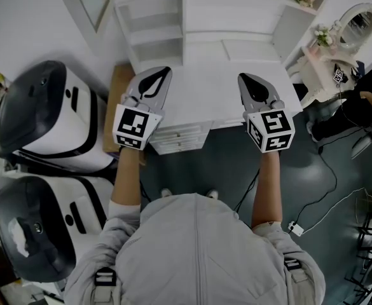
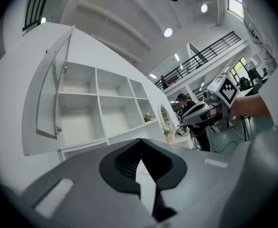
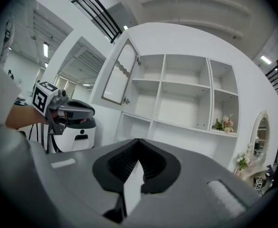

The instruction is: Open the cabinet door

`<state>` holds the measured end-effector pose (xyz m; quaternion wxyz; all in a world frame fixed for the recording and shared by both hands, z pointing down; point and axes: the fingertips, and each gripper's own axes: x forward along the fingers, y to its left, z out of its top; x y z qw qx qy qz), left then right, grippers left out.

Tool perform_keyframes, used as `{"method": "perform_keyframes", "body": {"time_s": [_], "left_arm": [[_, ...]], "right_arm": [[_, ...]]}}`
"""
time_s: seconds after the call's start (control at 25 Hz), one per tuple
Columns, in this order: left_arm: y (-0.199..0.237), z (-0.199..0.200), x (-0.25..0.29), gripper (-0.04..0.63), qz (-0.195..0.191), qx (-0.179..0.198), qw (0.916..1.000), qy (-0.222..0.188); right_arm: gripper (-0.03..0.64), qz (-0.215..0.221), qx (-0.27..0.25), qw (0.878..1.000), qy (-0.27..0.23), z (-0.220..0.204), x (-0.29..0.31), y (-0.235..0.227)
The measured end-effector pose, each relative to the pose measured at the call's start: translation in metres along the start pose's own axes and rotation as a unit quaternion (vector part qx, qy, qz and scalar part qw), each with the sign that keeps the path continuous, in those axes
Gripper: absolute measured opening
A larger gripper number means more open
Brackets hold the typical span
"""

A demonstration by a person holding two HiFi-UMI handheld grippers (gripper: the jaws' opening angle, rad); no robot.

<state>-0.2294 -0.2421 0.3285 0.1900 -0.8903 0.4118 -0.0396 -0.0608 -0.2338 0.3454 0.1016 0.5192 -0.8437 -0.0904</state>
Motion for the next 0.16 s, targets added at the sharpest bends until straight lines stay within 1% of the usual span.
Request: {"method": "perform_keyframes", "body": {"time_s": [0.16], "left_arm": [[0.0008, -0.0018, -0.0020, 0.017, -0.002, -0.003, 1.0000, 0.001]], "right_arm": [[0.000, -0.002, -0.002, 1.000, 0.004, -0.0004, -0.0001, 0.0019]]}}
